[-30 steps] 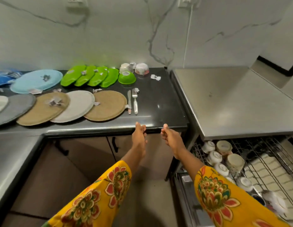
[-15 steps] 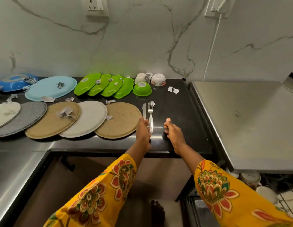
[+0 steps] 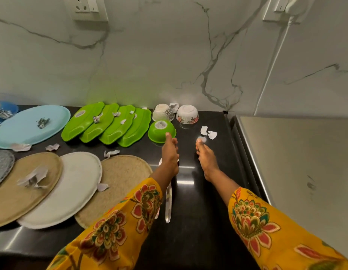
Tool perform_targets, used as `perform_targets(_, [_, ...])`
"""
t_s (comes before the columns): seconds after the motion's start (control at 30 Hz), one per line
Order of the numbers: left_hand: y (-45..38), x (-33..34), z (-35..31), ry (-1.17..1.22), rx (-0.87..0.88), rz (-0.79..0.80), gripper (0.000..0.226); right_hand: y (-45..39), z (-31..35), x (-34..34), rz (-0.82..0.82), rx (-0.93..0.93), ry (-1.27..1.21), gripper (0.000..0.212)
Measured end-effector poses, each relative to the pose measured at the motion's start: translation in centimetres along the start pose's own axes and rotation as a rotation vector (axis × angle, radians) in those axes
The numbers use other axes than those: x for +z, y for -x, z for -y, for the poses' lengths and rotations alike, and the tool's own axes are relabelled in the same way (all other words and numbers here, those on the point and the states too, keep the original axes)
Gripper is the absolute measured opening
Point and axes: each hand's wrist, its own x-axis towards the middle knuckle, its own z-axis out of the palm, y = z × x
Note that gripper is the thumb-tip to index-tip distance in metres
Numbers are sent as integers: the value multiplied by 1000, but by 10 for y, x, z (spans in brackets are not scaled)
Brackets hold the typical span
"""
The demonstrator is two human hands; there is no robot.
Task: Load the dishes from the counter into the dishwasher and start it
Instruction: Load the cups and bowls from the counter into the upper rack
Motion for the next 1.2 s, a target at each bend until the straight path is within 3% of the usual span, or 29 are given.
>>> perform_targets(0.27, [-81, 41, -15, -24, 4, -18, 64, -77, 20, 3, 67, -63, -6, 49])
perform_targets(0.53, [-129, 71, -32, 28, 86, 14, 47, -148, 37, 19, 41, -106, 24, 52])
perform_targets(0.73, [-159, 79, -40, -4, 91, -2, 48, -190, 41, 26, -11, -3, 54, 78])
perform_targets(0.8, [-162, 81, -40, 35, 84, -1, 54, -193, 40, 26, -15, 9, 73, 67])
perform_targets(0.9, [-219, 77, 9, 97, 63, -20, 91, -182, 46, 27, -42, -2, 80, 45])
perform_targets(0.93, [-228, 78, 21, 112, 56, -41, 94, -178, 48, 27, -50, -12, 78, 41])
perform_targets(1.1, [-202, 76, 18, 97, 90, -91, 86, -154, 46, 22, -66, 12, 53, 55])
perform_targets(1.2, [-188, 68, 22, 85, 78, -109, 85, -130, 46, 17, -70, -2, 39, 45])
